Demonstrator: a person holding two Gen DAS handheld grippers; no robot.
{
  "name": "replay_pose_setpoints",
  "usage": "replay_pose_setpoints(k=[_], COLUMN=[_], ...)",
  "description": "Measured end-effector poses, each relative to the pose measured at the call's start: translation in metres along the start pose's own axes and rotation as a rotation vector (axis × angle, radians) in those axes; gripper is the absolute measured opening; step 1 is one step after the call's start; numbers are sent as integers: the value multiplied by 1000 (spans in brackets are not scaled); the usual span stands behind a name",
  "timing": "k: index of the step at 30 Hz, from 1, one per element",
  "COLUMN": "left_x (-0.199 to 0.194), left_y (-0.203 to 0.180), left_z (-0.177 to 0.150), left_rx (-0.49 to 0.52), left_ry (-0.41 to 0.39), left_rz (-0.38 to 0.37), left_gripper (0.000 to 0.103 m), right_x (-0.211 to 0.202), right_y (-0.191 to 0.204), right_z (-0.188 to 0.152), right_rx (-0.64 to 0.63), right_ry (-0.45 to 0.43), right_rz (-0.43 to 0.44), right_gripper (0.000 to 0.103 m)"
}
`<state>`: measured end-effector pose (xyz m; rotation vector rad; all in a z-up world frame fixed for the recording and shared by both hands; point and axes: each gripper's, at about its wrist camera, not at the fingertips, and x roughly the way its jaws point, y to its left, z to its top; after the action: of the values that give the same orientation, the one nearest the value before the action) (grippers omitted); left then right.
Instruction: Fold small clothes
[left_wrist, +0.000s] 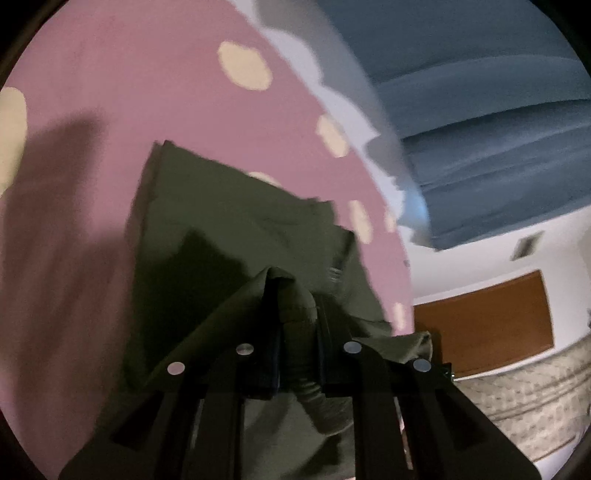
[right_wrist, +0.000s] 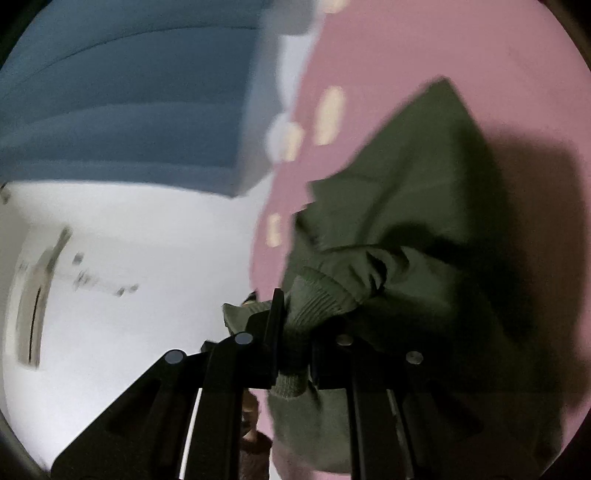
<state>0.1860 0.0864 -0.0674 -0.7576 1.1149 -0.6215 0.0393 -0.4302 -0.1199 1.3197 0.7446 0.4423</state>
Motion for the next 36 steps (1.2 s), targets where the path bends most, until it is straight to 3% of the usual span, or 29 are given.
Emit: replay_pose_setpoints(k=[3, 7, 11, 15, 17, 21, 24, 27, 36], left_x=[10, 4, -17, -51, -59, -51, -25, 1, 55], left_y=[7, 4, -3, -24, -39, -60, -71, -73, -78], left_z=[6, 10, 9, 2, -1, -14, -19, -15, 1], left_rx=[-10, 53, 113, 271, 389, 618, 791, 866, 925], left_ry=[21, 53, 23, -85, -161, -190, -149, -67, 86], left_rz=[6, -17, -15, 44, 141, 257, 324, 362, 380], left_gripper=[18, 25, 41, 61, 67, 69, 72, 72, 69], right_x=[14, 17, 10, -8, -17, -28, -19, 0, 51], right_y=[-22, -24, -15, 3, 17, 52, 70, 74, 74], right_z=[11, 18, 23, 20, 17, 12, 11, 16, 34], right_rx=[58, 60, 20, -90, -189, -448, -641, -779, -925], right_ry=[0, 29, 37, 12, -11, -46, -23, 33, 147], right_rz=[0, 36, 24, -41, -108, -279, -410, -516, -552], right_gripper=[13, 19, 30, 41, 54, 62, 64, 64, 62])
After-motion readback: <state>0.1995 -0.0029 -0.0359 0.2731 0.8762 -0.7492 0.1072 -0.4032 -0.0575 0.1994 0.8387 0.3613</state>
